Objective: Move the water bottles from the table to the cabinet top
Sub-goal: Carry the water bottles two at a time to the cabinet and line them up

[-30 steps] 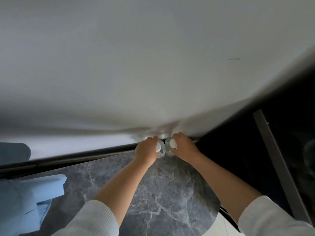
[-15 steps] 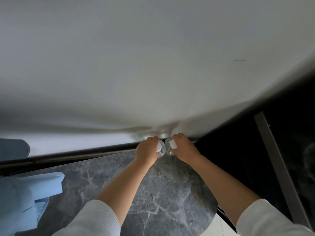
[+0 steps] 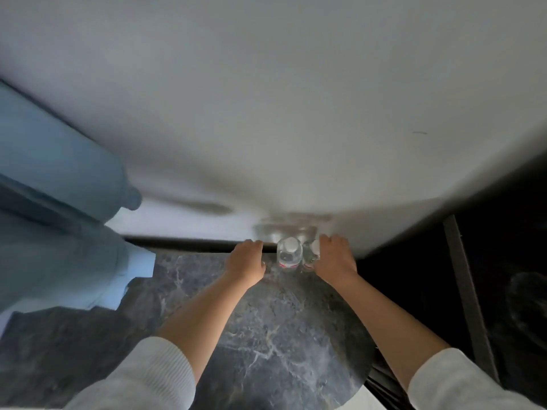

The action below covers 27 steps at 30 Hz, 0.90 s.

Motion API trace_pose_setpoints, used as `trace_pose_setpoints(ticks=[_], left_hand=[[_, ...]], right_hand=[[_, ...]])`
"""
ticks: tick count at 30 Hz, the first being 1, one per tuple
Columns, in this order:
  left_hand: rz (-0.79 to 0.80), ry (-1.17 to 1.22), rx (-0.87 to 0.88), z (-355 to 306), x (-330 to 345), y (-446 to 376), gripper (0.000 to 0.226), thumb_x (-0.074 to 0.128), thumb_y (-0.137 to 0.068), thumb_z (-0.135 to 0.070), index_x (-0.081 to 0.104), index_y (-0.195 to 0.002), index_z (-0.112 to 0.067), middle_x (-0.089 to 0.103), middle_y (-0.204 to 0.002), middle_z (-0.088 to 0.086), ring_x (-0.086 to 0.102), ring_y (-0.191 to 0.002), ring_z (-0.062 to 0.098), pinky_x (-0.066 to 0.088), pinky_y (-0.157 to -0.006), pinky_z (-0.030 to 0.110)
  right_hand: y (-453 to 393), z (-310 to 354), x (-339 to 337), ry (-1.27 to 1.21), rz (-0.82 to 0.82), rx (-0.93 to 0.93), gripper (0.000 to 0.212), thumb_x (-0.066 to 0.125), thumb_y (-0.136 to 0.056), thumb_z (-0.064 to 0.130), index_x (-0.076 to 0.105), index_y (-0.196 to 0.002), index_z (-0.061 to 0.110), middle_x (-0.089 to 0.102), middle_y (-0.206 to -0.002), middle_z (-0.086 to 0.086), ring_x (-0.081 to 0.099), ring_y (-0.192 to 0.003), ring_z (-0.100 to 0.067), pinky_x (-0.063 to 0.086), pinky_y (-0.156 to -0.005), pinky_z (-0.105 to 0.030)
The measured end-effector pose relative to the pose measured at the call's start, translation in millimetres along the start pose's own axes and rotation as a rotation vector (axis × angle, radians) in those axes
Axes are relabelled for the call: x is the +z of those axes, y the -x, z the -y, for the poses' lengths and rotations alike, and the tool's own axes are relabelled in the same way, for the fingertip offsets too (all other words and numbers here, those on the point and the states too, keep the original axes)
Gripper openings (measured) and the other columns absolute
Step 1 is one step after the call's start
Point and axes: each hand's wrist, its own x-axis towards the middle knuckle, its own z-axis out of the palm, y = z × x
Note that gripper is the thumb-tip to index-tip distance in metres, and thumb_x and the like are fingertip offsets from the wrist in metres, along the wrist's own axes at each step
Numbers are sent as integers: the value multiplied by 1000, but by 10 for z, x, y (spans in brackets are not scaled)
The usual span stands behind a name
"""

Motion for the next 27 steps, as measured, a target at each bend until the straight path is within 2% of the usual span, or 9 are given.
trace_pose_setpoints(ticks=[2,5,8,11,14,16,19,24,27], left_hand=[[-52,56,-66,165,-86,268,35,46,-96,-18,49,-128,-6,54,-128,10,52,-119,25,47,-98,34],[-123,123,-158,426,-189,704,30,41,-97,-18,52,-124,-8,54,-126,7,52,-117,23,45,-92,31],[-211,155,-300,822,-270,1252,25,36,-97,-17,58,-109,-15,57,-106,-1,52,-106,21,46,-77,25],[-243,239,-452,1258,-240,1786,29,38,-97,-18,60,-113,-9,58,-119,8,56,-110,25,50,-90,34],[-287,333,-659,1762,-153,2430,31,39,-97,-18,61,-115,-5,60,-122,13,58,-114,27,47,-98,35],[-299,388,-804,2116,-62,2891,31,40,-98,-18,58,-121,-7,58,-128,10,55,-119,27,45,-99,32],[-316,366,-985,2615,99,3587,31,42,-96,-19,59,-120,-11,57,-128,9,54,-120,26,46,-95,34],[-320,375,-1234,3342,432,4764,36,41,-94,-18,54,-128,-16,51,-133,7,47,-128,25,44,-99,36],[-367,401,-1355,3717,573,5443,36,40,-96,-20,52,-129,-16,50,-134,8,46,-128,27,43,-100,38]], right_hand=[[143,162,-91,103,-16,-103,46,46,-92,19,37,-135,6,37,-141,-14,35,-129,-30,34,-106,-33],[349,514,-253,162,-25,-255,37,43,-93,18,46,-128,4,43,-135,-13,35,-129,-28,38,-104,-33],[578,1088,-361,181,-20,-480,33,40,-95,17,52,-122,4,50,-130,-13,40,-126,-27,32,-106,-31],[829,1746,-319,219,25,-679,27,40,-93,12,58,-111,5,55,-121,-15,46,-121,-29,37,-100,-32],[1275,2503,-191,297,90,-897,23,40,-93,11,60,-104,7,59,-119,-17,52,-115,-29,38,-96,-31],[1587,2989,-44,328,123,-1018,25,40,-94,12,62,-104,4,58,-114,-17,55,-111,-31,43,-92,-35],[1994,3624,247,394,147,-1218,25,40,-93,11,64,-91,4,58,-103,-18,57,-103,-33,46,-86,-37],[2830,4637,708,500,162,-1452,23,45,-92,12,63,-96,-1,62,-103,-18,61,-95,-31,48,-80,-34],[3386,5222,989,512,142,-1590,25,48,-93,12,63,-108,-1,61,-110,-18,61,-101,-30,48,-90,-33]])
